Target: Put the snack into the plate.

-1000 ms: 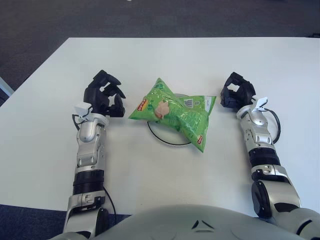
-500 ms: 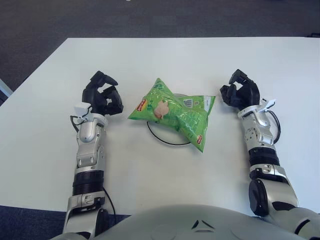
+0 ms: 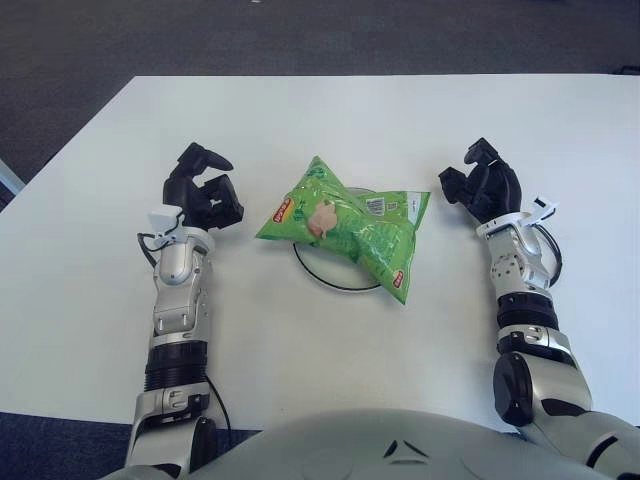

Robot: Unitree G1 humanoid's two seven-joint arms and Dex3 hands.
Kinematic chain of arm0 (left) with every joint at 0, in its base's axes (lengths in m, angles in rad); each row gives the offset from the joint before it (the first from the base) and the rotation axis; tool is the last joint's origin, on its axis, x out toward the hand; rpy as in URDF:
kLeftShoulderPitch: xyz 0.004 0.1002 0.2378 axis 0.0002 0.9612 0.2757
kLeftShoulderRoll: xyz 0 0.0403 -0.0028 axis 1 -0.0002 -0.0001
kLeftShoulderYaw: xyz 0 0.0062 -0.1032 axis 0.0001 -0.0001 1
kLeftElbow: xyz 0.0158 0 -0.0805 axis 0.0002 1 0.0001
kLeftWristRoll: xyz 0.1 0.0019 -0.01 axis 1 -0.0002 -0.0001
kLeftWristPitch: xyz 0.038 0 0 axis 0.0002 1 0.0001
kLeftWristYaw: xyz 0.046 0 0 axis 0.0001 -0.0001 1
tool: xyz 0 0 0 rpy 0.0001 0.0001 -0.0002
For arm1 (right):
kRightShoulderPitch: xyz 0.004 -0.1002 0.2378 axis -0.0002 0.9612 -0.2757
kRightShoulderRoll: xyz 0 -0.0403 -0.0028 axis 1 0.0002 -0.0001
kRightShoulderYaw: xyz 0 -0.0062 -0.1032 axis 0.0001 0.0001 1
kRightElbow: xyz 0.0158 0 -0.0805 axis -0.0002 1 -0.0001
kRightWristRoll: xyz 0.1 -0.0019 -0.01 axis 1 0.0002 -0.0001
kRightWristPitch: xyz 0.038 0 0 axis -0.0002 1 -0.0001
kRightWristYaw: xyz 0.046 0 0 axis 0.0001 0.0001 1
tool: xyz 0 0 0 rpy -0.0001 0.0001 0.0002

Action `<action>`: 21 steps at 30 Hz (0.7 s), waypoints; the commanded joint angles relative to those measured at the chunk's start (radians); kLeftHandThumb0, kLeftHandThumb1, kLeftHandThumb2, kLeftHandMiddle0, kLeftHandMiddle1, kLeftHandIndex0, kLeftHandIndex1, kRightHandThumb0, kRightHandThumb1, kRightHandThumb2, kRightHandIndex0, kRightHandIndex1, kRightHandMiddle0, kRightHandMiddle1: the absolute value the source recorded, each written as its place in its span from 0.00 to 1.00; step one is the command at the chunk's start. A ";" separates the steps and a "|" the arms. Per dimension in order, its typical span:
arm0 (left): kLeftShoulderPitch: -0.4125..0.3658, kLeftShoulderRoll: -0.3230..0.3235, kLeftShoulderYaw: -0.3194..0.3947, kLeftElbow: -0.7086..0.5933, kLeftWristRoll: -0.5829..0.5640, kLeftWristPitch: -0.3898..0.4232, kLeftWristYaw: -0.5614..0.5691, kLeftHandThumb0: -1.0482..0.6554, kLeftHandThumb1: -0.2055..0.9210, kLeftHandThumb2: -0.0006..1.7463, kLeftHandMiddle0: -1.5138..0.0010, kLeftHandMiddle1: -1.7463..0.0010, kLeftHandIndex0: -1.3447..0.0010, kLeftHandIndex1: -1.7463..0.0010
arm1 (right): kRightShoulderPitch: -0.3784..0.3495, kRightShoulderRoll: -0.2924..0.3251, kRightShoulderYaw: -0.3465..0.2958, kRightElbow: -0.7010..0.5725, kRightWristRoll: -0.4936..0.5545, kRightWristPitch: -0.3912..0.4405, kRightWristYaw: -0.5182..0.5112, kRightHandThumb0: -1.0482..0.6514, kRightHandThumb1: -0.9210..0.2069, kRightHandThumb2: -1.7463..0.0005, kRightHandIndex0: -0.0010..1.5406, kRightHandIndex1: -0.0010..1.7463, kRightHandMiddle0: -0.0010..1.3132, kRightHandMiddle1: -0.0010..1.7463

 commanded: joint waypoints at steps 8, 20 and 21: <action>0.182 -0.070 0.024 0.130 -0.085 0.107 -0.017 0.35 0.53 0.71 0.14 0.00 0.58 0.00 | 0.022 0.021 -0.035 0.084 0.049 0.191 -0.066 0.33 0.57 0.22 0.77 1.00 0.49 1.00; 0.163 -0.078 0.072 0.134 -0.274 0.216 -0.123 0.37 0.63 0.62 0.18 0.00 0.65 0.00 | 0.013 -0.031 0.017 0.061 -0.026 0.325 -0.123 0.29 0.68 0.13 0.85 1.00 0.57 1.00; 0.163 -0.076 0.074 0.136 -0.280 0.219 -0.129 0.37 0.63 0.62 0.18 0.00 0.66 0.00 | 0.013 -0.034 0.019 0.060 -0.026 0.332 -0.122 0.29 0.68 0.13 0.85 1.00 0.57 1.00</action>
